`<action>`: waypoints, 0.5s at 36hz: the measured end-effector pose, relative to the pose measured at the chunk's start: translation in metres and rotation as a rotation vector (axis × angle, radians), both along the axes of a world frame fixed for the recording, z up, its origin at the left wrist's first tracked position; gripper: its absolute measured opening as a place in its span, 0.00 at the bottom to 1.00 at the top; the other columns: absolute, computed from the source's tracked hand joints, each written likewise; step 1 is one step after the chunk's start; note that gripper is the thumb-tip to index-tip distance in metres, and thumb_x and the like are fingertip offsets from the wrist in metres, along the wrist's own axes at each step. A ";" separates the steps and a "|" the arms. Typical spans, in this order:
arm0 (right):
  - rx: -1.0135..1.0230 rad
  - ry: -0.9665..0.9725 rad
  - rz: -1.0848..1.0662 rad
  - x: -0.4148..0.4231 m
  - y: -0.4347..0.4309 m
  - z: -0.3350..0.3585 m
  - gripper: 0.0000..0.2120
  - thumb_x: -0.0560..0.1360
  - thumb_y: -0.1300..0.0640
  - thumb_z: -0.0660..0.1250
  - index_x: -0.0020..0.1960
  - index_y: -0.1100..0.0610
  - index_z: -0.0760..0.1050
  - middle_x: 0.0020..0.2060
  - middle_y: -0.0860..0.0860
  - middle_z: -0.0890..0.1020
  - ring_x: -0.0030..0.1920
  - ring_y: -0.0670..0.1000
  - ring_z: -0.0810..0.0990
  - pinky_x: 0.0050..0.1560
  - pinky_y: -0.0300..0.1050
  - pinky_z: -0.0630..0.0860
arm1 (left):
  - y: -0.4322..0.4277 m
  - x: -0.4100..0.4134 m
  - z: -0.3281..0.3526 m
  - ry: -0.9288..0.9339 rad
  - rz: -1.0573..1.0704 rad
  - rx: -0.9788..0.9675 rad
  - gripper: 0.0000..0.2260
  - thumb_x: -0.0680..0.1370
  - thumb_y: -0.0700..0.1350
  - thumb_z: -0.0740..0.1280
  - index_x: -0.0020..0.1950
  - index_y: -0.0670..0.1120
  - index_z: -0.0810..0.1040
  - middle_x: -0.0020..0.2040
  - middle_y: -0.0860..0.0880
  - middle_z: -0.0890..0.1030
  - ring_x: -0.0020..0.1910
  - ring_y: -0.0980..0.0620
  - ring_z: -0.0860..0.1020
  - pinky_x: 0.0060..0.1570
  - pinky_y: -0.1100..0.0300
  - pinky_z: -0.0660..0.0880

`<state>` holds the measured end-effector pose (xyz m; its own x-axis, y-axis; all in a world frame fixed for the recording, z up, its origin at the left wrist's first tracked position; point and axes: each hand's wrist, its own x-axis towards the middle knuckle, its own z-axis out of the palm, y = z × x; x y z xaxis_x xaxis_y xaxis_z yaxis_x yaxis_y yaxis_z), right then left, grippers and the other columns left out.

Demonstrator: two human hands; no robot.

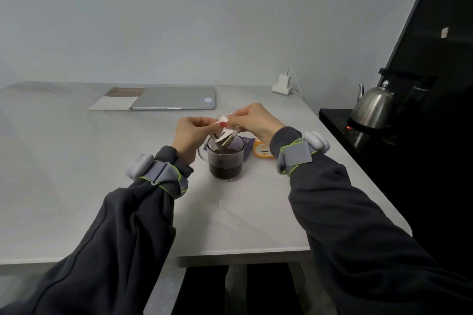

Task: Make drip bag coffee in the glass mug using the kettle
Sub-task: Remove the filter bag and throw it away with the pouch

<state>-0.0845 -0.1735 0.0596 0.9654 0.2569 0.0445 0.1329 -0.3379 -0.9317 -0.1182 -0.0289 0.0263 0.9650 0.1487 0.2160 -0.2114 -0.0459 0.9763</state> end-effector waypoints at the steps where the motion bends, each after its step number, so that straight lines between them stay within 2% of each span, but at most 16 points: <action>1: -0.013 -0.006 -0.004 -0.001 0.000 0.000 0.08 0.69 0.67 0.69 0.46 0.71 0.80 0.36 0.58 0.77 0.36 0.50 0.74 0.47 0.43 0.74 | 0.000 0.001 -0.001 0.003 0.007 -0.002 0.07 0.72 0.38 0.72 0.43 0.33 0.81 0.30 0.47 0.79 0.28 0.57 0.74 0.33 0.69 0.71; 4: -0.051 -0.025 0.000 -0.002 -0.001 0.000 0.08 0.69 0.68 0.68 0.46 0.71 0.81 0.32 0.56 0.76 0.33 0.47 0.72 0.41 0.38 0.71 | 0.001 0.002 -0.003 0.017 0.023 0.004 0.09 0.71 0.38 0.73 0.45 0.32 0.81 0.31 0.47 0.81 0.30 0.55 0.76 0.37 0.65 0.74; 7: -0.073 -0.038 -0.013 -0.002 -0.001 -0.001 0.08 0.70 0.66 0.68 0.46 0.70 0.81 0.30 0.53 0.76 0.32 0.46 0.72 0.38 0.36 0.70 | 0.000 0.002 -0.003 0.026 0.014 0.001 0.08 0.71 0.38 0.73 0.44 0.33 0.81 0.29 0.49 0.80 0.29 0.56 0.76 0.34 0.66 0.73; 11: -0.079 -0.060 -0.010 -0.004 -0.001 0.001 0.09 0.71 0.64 0.69 0.45 0.70 0.81 0.31 0.55 0.76 0.32 0.46 0.72 0.38 0.36 0.70 | -0.002 0.001 -0.002 0.034 0.014 0.012 0.07 0.72 0.38 0.72 0.44 0.34 0.81 0.27 0.51 0.80 0.27 0.59 0.75 0.29 0.69 0.70; 15: -0.132 -0.077 -0.026 0.000 0.001 0.001 0.07 0.70 0.65 0.68 0.44 0.68 0.82 0.30 0.52 0.77 0.32 0.45 0.74 0.38 0.37 0.71 | 0.001 0.001 -0.002 0.036 0.007 0.028 0.09 0.72 0.38 0.73 0.45 0.32 0.81 0.31 0.47 0.81 0.30 0.55 0.77 0.35 0.65 0.74; 18: -0.146 -0.087 -0.038 0.002 0.002 0.001 0.07 0.71 0.63 0.70 0.45 0.66 0.82 0.31 0.51 0.78 0.36 0.46 0.74 0.39 0.37 0.71 | 0.002 0.002 0.000 0.056 -0.012 0.047 0.06 0.72 0.38 0.72 0.43 0.35 0.81 0.29 0.49 0.81 0.28 0.56 0.77 0.34 0.68 0.74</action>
<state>-0.0823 -0.1717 0.0606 0.9686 0.2305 0.0933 0.1956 -0.4748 -0.8581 -0.1163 -0.0273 0.0263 0.9774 0.1285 0.1678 -0.1571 -0.0895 0.9835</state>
